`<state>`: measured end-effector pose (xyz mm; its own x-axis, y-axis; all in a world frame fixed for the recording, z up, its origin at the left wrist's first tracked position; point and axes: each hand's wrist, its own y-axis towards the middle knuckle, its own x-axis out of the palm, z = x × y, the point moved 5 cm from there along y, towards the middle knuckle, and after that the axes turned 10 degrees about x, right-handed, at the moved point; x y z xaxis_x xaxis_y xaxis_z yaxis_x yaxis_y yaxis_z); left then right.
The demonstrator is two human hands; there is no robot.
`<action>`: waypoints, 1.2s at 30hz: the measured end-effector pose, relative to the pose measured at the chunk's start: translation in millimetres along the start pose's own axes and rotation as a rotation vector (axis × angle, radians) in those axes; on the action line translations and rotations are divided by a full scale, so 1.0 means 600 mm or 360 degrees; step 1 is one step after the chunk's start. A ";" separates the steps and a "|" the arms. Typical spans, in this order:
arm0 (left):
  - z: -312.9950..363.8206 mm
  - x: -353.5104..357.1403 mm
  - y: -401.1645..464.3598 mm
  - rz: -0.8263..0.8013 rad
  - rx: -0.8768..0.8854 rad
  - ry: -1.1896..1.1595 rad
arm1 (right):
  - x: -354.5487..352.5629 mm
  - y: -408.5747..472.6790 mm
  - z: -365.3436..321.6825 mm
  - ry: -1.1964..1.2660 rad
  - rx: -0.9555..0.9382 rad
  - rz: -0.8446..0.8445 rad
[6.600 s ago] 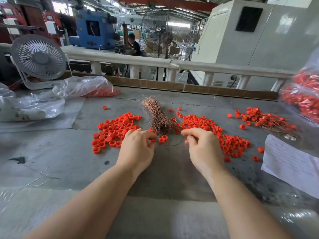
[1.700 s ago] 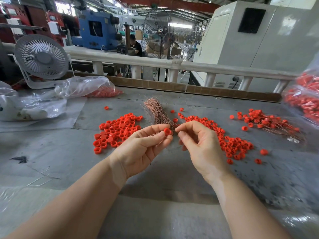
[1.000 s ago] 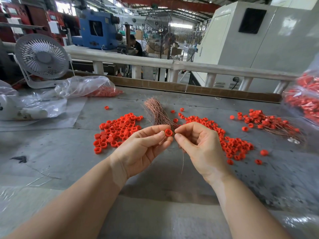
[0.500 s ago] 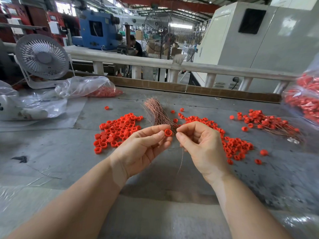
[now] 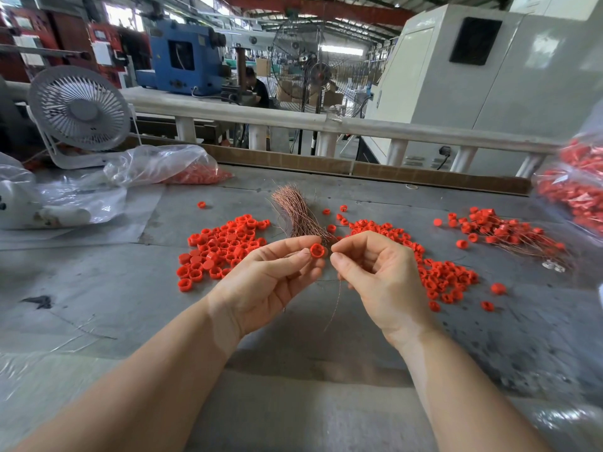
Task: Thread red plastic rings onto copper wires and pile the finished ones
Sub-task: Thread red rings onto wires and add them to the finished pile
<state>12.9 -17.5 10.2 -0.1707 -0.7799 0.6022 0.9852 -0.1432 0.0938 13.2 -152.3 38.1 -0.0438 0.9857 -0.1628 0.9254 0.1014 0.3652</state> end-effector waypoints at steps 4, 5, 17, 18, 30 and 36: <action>0.001 0.000 -0.001 0.0013 -0.0005 -0.0002 | 0.001 -0.001 -0.001 0.0005 -0.0011 -0.0016; 0.001 0.000 -0.001 0.0016 -0.0007 -0.0002 | 0.001 -0.001 -0.001 0.0007 -0.0013 -0.0016; 0.001 0.003 -0.003 0.0028 -0.0015 -0.0007 | -0.004 -0.002 -0.001 0.0012 -0.0016 0.0042; 0.001 0.004 -0.003 0.0028 -0.0015 -0.0006 | -0.005 -0.002 -0.001 0.0014 -0.0016 0.0048; 0.002 0.005 -0.005 0.0052 -0.0026 -0.0046 | -0.004 -0.003 -0.003 -0.0115 -0.0028 0.0038; 0.004 0.006 -0.004 0.0070 -0.0031 -0.0037 | -0.006 -0.002 -0.001 -0.0136 -0.0024 0.0078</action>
<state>9.9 -18.5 13.7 -0.1269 -0.7714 0.6236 0.9913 -0.1211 0.0519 12.2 -155.7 38.9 0.0341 0.9745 -0.2219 0.9200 0.0562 0.3879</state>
